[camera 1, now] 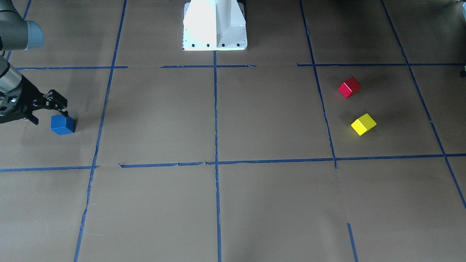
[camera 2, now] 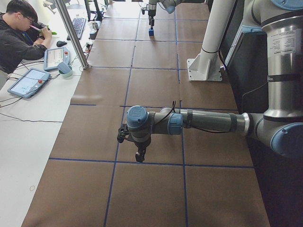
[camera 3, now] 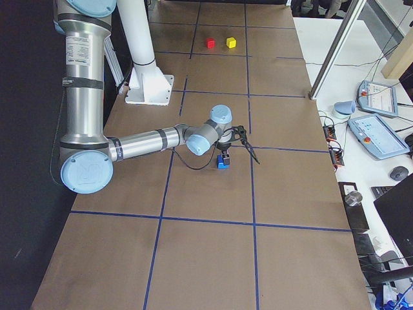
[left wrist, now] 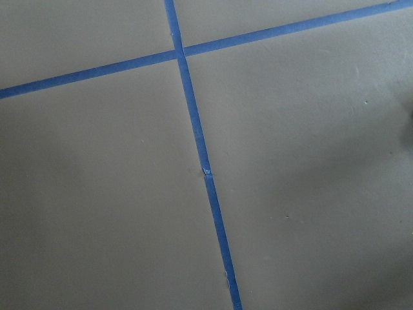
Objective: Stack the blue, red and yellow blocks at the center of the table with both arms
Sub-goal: 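Lower the right gripper onto the blue cube and close on it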
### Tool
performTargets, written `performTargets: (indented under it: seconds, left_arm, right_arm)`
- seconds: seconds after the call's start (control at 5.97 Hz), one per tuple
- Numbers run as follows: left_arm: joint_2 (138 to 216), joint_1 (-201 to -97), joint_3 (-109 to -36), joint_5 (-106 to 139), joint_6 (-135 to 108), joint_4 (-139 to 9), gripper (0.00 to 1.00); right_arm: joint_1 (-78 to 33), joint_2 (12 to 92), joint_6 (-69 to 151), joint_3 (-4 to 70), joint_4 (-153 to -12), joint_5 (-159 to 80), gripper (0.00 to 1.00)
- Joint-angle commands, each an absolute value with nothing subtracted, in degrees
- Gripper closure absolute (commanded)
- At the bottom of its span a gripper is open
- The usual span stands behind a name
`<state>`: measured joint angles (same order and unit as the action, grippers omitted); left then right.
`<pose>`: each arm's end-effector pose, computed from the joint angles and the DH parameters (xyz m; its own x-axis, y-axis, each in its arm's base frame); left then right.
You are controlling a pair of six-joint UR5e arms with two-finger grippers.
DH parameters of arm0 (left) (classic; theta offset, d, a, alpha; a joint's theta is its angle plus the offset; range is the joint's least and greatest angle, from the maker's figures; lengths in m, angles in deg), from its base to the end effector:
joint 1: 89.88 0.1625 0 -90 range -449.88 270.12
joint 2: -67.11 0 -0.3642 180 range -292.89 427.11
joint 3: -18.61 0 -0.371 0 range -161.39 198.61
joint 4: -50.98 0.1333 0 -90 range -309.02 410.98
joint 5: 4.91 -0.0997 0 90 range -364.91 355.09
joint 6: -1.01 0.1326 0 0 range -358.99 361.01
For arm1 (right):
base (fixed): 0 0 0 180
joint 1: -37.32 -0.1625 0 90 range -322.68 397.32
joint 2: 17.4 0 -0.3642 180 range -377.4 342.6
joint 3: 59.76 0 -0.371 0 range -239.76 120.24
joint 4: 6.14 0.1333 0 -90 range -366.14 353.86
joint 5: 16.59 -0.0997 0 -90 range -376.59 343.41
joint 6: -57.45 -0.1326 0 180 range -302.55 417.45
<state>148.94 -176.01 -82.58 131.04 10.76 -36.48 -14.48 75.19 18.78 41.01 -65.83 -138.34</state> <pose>-0.0096 -0.4208 0.5948 0.6719 0.2211 -0.7069 -0.1839 0.9743 0.1300 -0.2587 -0.4314 0.4997 0.6661 -0.2272 0.7105 0.0869 0.9696 0.2286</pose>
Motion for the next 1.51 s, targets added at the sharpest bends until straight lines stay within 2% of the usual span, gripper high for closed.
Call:
performTargets:
  seconds: [0.0, 0.33, 0.5, 0.67, 0.84, 1.17, 1.34]
  left_arm:
    - [148.9, -176.0, -82.5, 131.1, 10.8, -36.6, 0.0]
    - [148.9, -175.9, -82.5, 131.1, 10.8, -36.6, 0.0]
    - [148.9, -175.9, -82.5, 131.1, 10.8, -36.6, 0.0]
    - [148.9, -175.8, -82.5, 131.1, 10.8, -36.6, 0.0]
    - [148.9, -175.9, -82.5, 131.1, 10.8, -36.6, 0.0]
    - [148.9, -175.9, -82.5, 131.1, 10.8, -36.7, 0.0]
    - [148.9, -175.9, -82.5, 131.1, 10.8, -36.7, 0.0]
  right_arm:
    - [-13.3, 74.6, 18.7, 38.3, -65.6, -137.9, 0.0]
    - [-11.5, 72.9, 18.8, 34.5, -65.6, -137.8, 0.0]
    - [-11.5, 70.2, 18.8, 32.9, -65.7, -137.8, 0.08]
    - [-11.8, 70.4, 18.9, 33.5, -65.6, -138.4, 0.56]
    - [-12.1, 71.6, 18.9, 35.1, -65.6, -138.2, 0.73]
    - [-12.3, 74.5, 18.9, 40.9, -65.9, -138.0, 0.97]
    - [-12.2, 73.0, 18.6, 43.6, -66.4, -138.1, 0.97]
